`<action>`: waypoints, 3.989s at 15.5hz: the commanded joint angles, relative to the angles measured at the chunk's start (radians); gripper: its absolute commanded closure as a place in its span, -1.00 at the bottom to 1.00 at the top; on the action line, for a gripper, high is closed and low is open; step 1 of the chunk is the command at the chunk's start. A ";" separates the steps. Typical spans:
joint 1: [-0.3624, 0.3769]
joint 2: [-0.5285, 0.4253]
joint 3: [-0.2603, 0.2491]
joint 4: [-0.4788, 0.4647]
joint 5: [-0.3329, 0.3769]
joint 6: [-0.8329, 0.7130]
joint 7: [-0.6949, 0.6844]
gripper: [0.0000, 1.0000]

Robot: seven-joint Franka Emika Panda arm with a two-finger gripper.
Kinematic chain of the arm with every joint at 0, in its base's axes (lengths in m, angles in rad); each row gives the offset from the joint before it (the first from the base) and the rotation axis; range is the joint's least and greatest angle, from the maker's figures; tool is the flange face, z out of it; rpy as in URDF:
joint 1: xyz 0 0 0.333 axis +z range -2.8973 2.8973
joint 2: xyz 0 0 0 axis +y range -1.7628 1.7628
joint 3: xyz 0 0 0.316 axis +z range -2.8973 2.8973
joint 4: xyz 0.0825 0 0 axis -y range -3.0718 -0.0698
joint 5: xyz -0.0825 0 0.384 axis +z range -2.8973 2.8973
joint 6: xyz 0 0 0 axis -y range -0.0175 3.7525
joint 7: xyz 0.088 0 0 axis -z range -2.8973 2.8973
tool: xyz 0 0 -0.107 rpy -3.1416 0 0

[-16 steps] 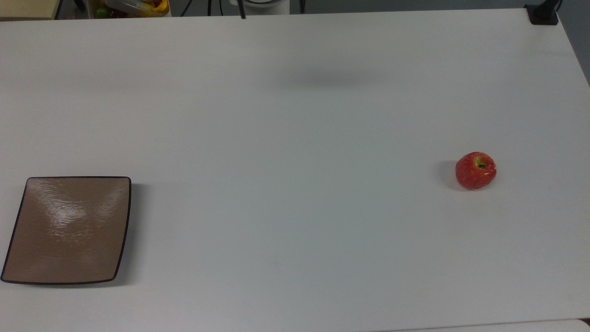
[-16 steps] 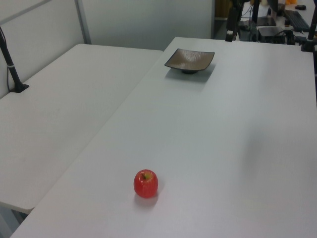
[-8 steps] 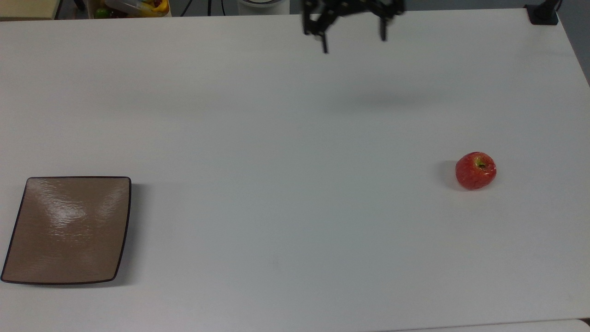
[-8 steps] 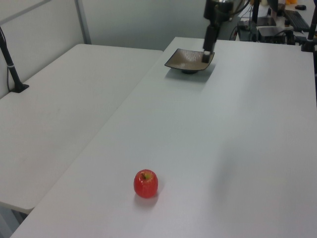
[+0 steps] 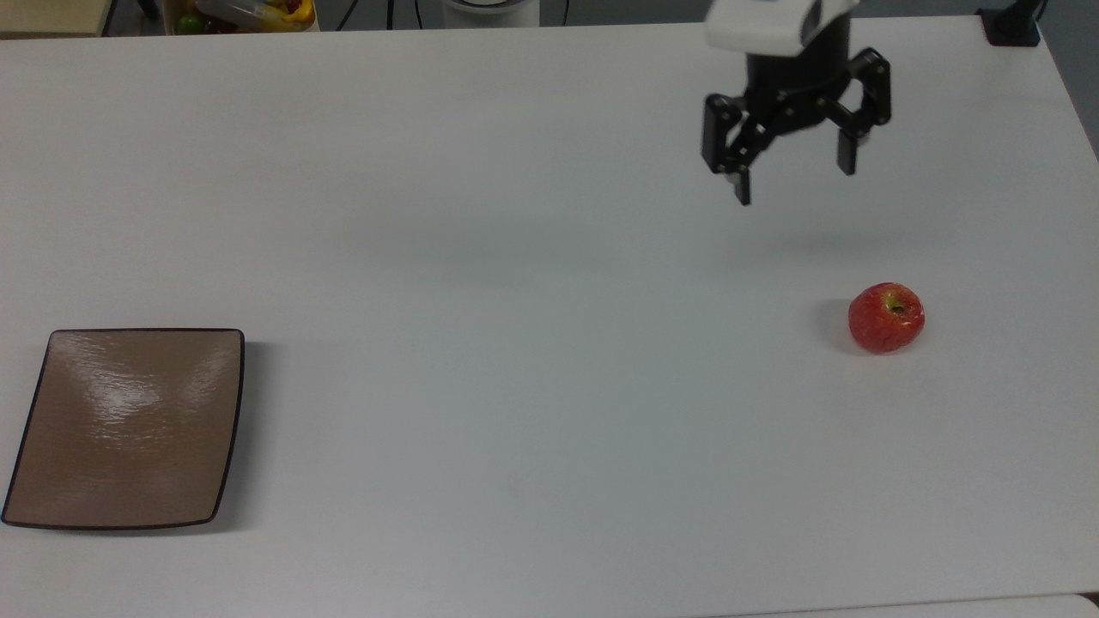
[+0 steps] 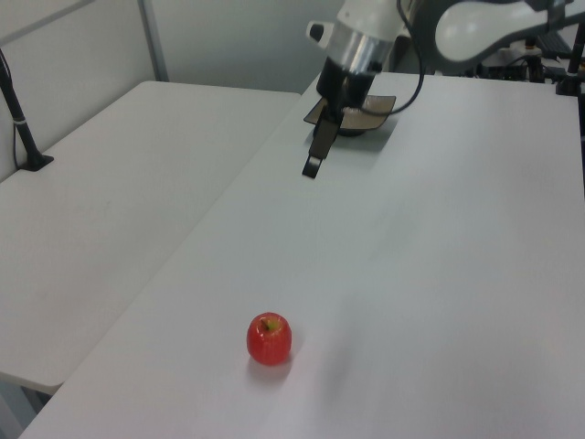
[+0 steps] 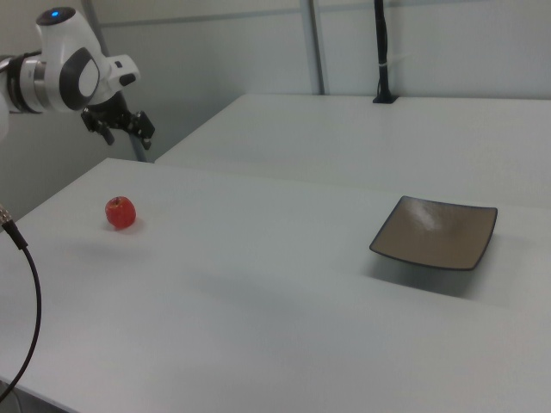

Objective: Apples placed on a ceramic plate
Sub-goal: 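Move the open gripper over the red apple and lower it, then close the gripper around the red apple and lift it, then carry the held apple across the table to the brown plate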

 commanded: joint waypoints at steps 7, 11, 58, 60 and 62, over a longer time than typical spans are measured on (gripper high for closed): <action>0.118 0.328 0.009 0.280 -0.107 0.086 0.151 -1.00; 0.146 0.414 0.008 0.341 -0.164 0.149 0.174 -1.00; -0.366 0.241 0.020 0.264 -0.351 0.054 0.174 0.59; -0.423 0.253 0.020 0.264 -0.351 0.084 0.157 0.59; -0.475 0.285 0.014 0.266 -0.351 0.133 0.156 0.63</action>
